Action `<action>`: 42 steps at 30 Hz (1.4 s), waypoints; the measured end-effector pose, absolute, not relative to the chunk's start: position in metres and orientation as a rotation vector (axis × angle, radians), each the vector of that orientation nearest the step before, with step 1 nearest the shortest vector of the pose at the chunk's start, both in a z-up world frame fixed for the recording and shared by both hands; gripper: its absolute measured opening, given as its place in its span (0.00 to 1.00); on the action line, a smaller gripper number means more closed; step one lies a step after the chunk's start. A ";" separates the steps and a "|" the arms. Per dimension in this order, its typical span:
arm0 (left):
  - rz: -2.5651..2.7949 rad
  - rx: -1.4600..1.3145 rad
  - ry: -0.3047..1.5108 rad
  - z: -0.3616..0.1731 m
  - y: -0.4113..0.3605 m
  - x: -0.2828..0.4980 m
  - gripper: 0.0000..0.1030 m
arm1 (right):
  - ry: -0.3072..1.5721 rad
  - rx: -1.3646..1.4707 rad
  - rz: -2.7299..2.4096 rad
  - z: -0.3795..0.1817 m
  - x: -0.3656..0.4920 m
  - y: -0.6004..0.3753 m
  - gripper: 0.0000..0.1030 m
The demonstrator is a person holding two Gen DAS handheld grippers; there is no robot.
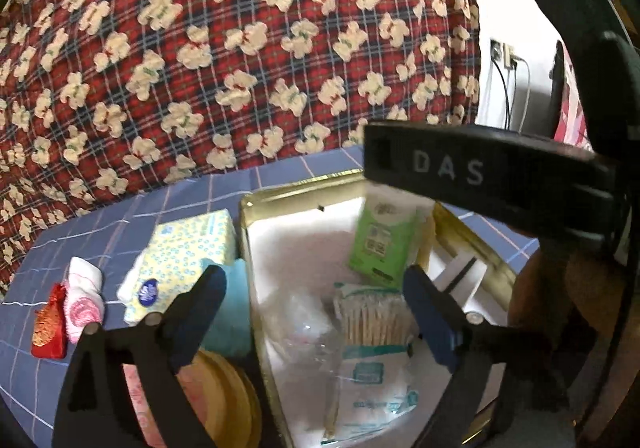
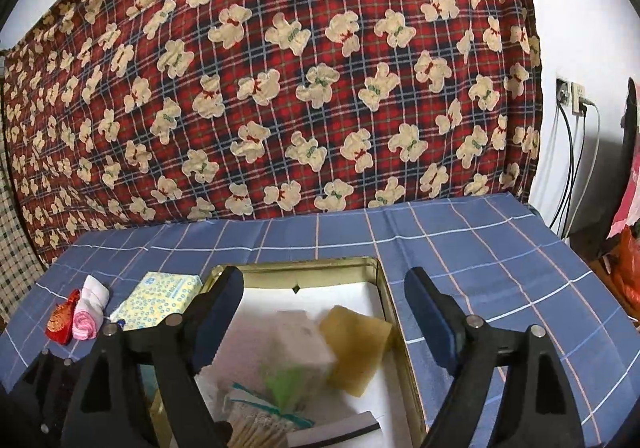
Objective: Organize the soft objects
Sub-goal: 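Lower the clear bag into the tray and open the left gripper while the right releases the tissue pack, then move both grippers back toward the red pouch and pink towel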
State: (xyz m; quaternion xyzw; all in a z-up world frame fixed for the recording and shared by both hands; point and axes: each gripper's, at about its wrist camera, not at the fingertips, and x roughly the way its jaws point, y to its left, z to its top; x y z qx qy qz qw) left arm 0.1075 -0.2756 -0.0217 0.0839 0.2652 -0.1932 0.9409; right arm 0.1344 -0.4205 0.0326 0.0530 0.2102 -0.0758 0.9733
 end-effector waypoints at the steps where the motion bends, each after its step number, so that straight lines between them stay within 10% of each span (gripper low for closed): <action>1: -0.391 0.161 0.535 -0.019 -0.271 0.107 0.89 | 0.415 0.111 -0.149 0.035 0.132 -0.419 0.82; 42: 0.155 -0.111 0.565 -0.049 0.083 0.139 0.93 | 0.510 -0.039 0.203 0.044 0.178 -0.222 0.82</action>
